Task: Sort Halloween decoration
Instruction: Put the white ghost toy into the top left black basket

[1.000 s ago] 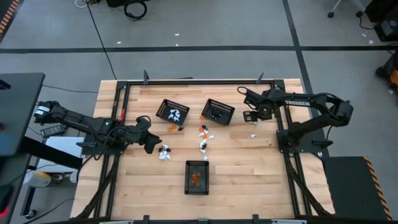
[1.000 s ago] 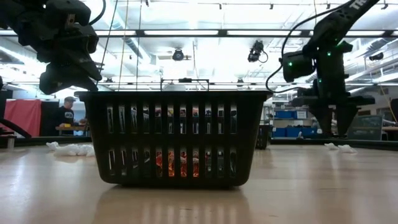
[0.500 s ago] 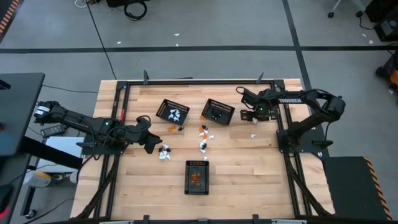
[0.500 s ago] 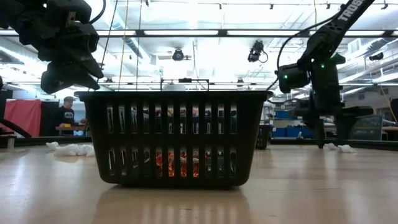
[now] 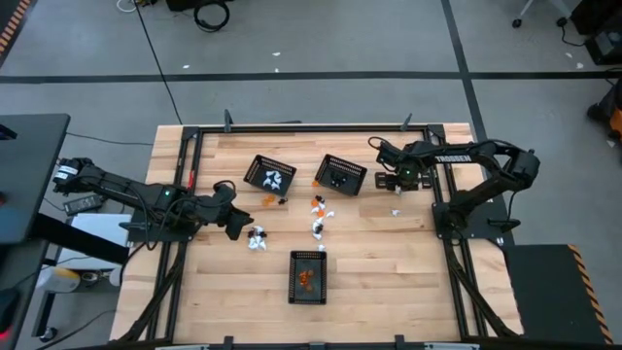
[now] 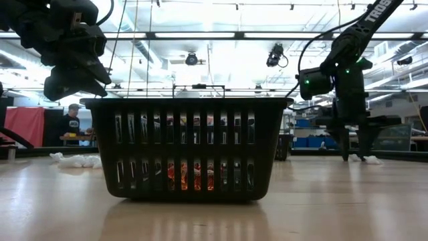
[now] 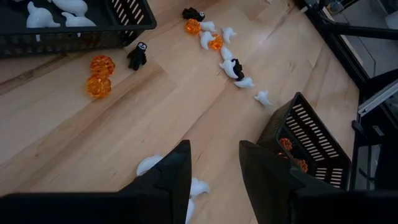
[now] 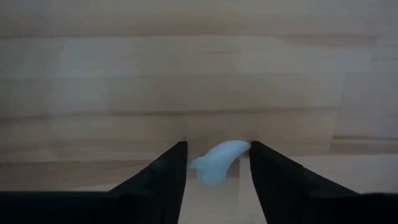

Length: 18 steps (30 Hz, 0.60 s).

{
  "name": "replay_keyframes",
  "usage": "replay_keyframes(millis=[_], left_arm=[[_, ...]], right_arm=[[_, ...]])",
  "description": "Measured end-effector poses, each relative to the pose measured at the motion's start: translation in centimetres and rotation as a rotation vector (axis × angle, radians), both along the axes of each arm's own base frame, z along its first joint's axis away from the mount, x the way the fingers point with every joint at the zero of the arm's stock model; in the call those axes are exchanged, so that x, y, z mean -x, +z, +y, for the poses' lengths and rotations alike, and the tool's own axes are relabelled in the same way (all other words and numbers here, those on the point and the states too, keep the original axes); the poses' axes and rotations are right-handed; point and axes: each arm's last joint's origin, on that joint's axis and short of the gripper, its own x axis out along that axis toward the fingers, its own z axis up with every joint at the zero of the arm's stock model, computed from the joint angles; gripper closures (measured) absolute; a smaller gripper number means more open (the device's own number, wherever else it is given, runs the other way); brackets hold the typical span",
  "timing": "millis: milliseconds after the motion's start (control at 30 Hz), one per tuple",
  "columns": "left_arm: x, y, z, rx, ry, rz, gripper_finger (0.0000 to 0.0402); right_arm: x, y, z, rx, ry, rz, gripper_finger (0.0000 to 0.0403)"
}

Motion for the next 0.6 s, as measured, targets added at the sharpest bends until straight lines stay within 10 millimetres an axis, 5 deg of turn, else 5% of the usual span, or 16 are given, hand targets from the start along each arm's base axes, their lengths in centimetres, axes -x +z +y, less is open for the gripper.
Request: replay_keyframes(millis=[600], left_arm=[[0.01,-0.01,0.00,-0.027,-0.021,0.004,0.0259]], right_arm=[[-0.67,-0.01,0.95,-0.015,0.102,-0.014,0.0278]])
